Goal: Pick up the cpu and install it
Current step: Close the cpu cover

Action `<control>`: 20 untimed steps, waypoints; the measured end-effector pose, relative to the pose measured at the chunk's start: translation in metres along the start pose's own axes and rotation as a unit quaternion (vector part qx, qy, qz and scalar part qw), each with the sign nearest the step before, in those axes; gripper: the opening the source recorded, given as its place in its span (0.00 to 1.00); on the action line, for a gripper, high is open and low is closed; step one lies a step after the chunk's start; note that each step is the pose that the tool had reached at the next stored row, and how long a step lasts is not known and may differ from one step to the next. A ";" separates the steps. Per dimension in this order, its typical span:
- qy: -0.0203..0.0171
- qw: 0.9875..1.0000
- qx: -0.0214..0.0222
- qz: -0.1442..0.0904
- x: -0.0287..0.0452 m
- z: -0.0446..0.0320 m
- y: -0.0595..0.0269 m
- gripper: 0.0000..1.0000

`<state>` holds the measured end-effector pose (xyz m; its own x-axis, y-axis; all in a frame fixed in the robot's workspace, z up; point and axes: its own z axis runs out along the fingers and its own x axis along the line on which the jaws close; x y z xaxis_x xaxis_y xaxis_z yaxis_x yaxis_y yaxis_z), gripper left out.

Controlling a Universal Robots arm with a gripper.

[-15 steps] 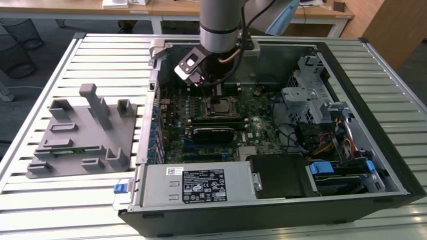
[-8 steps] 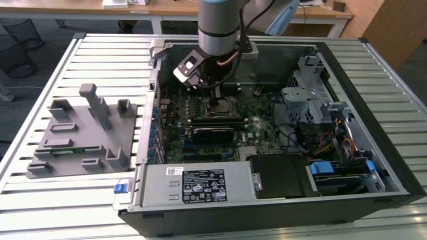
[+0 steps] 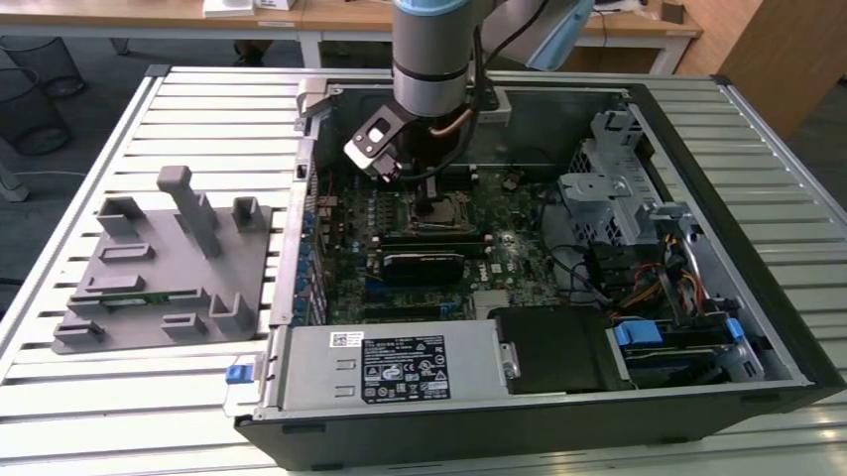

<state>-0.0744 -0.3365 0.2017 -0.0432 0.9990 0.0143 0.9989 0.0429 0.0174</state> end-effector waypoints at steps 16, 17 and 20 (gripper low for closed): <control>0.000 1.000 0.000 0.000 -0.0003 0.0040 0.0047 0.11; 0.000 1.000 0.000 0.000 -0.0002 0.0038 0.0049 0.11; 0.001 1.000 0.000 0.000 0.0001 0.0016 0.0052 0.11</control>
<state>-0.0692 -0.3362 0.2002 -0.0432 0.9989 0.0156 0.9989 0.0429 0.0184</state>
